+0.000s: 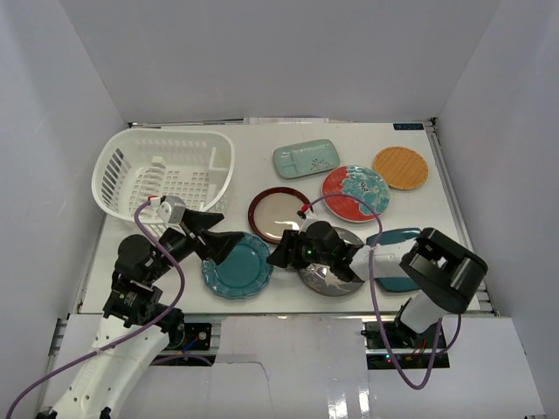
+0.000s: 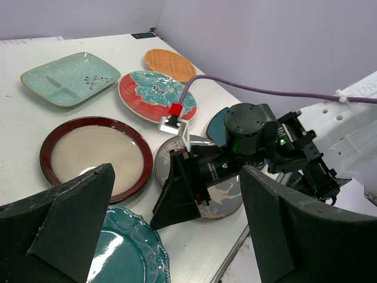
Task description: Place the plates into the plastic bin on the countertop
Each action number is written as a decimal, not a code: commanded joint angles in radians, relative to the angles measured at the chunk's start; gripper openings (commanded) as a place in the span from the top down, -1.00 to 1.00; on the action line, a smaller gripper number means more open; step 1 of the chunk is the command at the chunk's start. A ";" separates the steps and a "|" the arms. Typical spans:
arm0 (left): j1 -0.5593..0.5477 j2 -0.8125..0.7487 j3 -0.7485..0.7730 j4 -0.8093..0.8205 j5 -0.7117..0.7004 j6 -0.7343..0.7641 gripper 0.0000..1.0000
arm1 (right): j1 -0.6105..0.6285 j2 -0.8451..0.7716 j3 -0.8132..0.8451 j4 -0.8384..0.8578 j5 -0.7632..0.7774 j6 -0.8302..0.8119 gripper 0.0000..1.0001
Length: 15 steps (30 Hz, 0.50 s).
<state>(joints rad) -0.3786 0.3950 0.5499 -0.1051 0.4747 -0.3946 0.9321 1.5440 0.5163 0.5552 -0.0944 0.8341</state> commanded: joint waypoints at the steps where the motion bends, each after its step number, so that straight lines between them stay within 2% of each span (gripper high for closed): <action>1: 0.006 0.001 0.030 -0.007 -0.034 -0.009 -0.96 | 0.010 0.089 0.066 0.126 -0.022 0.051 -0.30; 8: 0.004 0.021 0.027 -0.008 -0.059 -0.027 -0.96 | 0.017 0.292 0.111 0.297 -0.079 0.163 -0.09; 11: 0.006 0.036 0.027 -0.007 -0.070 -0.049 -0.96 | 0.017 0.309 0.090 0.374 -0.088 0.203 0.30; 12: 0.006 0.041 0.027 -0.007 -0.067 -0.055 -0.96 | 0.017 0.301 0.065 0.390 -0.087 0.209 0.60; 14: 0.004 0.061 0.038 -0.018 -0.048 -0.070 -0.96 | 0.017 0.251 0.044 0.400 -0.077 0.204 0.81; 15: 0.004 0.070 0.045 -0.027 -0.042 -0.082 -0.96 | 0.019 0.223 0.018 0.399 -0.076 0.200 0.84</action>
<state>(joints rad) -0.3786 0.4431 0.5526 -0.1081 0.4267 -0.4416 0.9428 1.8324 0.5766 0.8799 -0.1741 1.0519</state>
